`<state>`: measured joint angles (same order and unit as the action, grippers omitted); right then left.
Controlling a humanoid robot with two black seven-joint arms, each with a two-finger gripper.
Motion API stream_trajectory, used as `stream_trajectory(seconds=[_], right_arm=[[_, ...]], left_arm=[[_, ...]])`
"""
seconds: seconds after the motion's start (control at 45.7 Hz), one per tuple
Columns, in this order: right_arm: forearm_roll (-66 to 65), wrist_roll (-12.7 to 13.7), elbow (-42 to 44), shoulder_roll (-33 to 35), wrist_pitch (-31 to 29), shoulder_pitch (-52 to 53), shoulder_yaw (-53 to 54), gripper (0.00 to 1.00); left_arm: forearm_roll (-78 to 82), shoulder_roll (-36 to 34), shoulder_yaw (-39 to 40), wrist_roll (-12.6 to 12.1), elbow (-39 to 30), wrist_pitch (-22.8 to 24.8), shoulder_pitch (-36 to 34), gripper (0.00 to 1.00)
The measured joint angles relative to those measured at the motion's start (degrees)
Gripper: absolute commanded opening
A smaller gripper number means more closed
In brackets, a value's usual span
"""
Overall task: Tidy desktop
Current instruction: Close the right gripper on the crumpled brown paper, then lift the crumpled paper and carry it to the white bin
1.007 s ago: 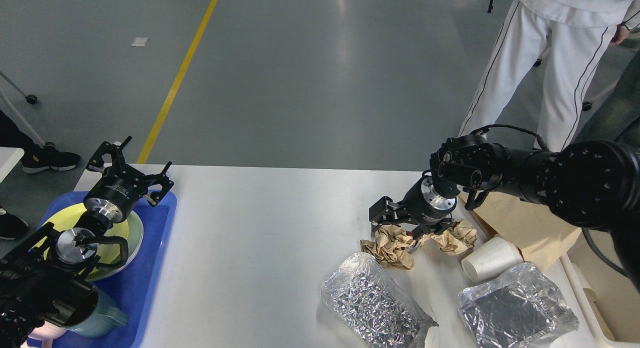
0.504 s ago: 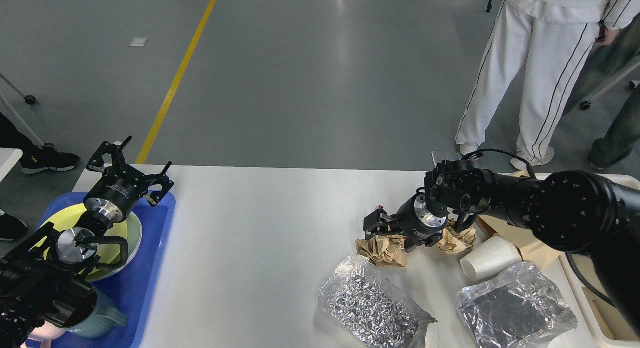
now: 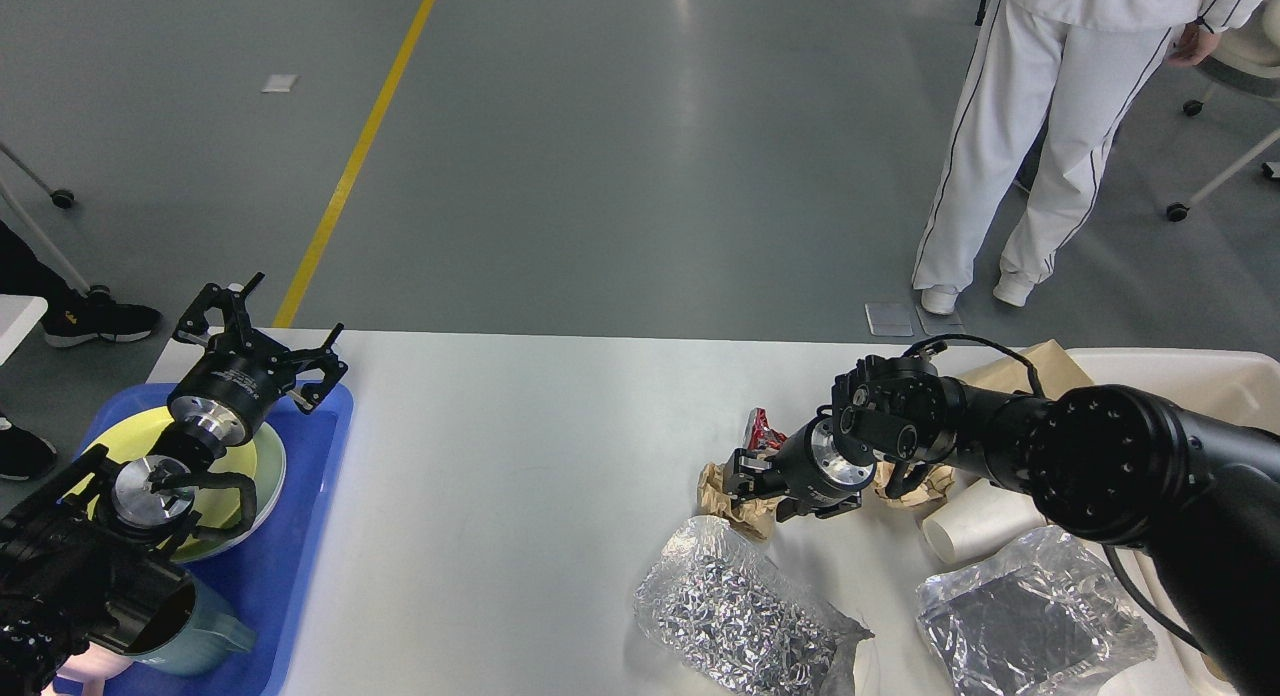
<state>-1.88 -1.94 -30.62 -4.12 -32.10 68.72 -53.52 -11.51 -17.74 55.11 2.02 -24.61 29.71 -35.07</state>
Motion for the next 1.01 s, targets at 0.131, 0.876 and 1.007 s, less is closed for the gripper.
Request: stream_trajectory(seconds=[0.131,0.876,1.007], right_arm=[[1.7,0.1,-0.1,0.0,0.2,0.7,0.2,0.0],[2.9,0.0,-22.1,17.5,-4.1,29.7,2.4,0.0],[2.8,0.0,-22.0,22.5,-7.4,36.5,2.3,0.0]], left_arm=[[0.0,0.0,0.0,0.0,0.0,0.0,0.0,0.96],[0.0,0.0,0.0,0.0,0.0,0.0,0.0,0.96],[0.0,0.0,0.0,0.0,0.0,0.0,0.0,0.96]])
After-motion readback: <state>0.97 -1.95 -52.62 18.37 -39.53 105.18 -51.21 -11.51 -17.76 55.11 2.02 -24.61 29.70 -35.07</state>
